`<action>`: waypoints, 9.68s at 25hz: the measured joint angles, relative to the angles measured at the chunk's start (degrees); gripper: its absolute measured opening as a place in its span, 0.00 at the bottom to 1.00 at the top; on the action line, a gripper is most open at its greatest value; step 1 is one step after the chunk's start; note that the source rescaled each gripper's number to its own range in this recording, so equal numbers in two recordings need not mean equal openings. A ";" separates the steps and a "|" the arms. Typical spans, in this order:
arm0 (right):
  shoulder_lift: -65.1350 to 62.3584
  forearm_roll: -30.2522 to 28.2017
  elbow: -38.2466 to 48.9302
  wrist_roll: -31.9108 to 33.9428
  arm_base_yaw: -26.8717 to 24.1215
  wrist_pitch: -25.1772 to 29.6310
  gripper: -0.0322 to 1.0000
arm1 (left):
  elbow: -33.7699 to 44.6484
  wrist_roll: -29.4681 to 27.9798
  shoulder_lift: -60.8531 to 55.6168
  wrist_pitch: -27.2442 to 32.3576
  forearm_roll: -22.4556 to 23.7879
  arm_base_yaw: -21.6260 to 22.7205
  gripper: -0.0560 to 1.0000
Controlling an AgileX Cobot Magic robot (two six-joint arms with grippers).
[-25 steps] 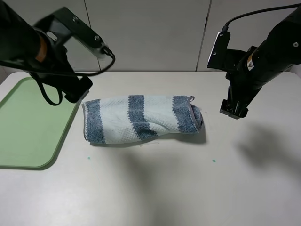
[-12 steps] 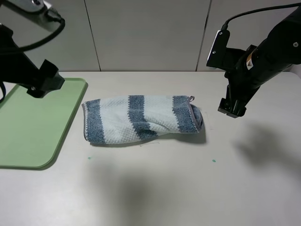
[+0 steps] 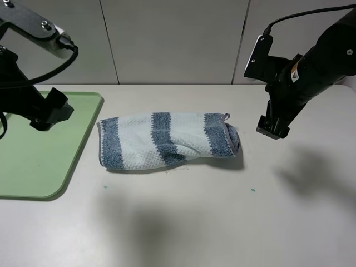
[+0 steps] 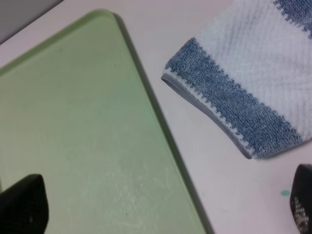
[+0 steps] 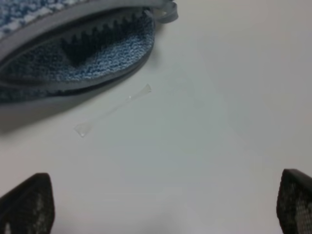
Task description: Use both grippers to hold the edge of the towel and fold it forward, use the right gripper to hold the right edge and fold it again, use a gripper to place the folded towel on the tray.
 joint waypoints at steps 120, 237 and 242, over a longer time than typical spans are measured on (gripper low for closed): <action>17.10 31.14 -0.06 37.80 -6.01 -9.13 0.11 | 0.00 -0.06 0.00 -0.19 0.00 0.00 1.00; 8.72 25.09 0.57 44.94 14.08 -14.65 0.72 | 0.00 -0.06 0.00 -0.19 0.00 -0.07 1.00; 8.72 26.55 0.57 44.67 14.08 -13.25 0.98 | 0.00 -0.06 0.00 -0.19 0.00 -0.07 1.00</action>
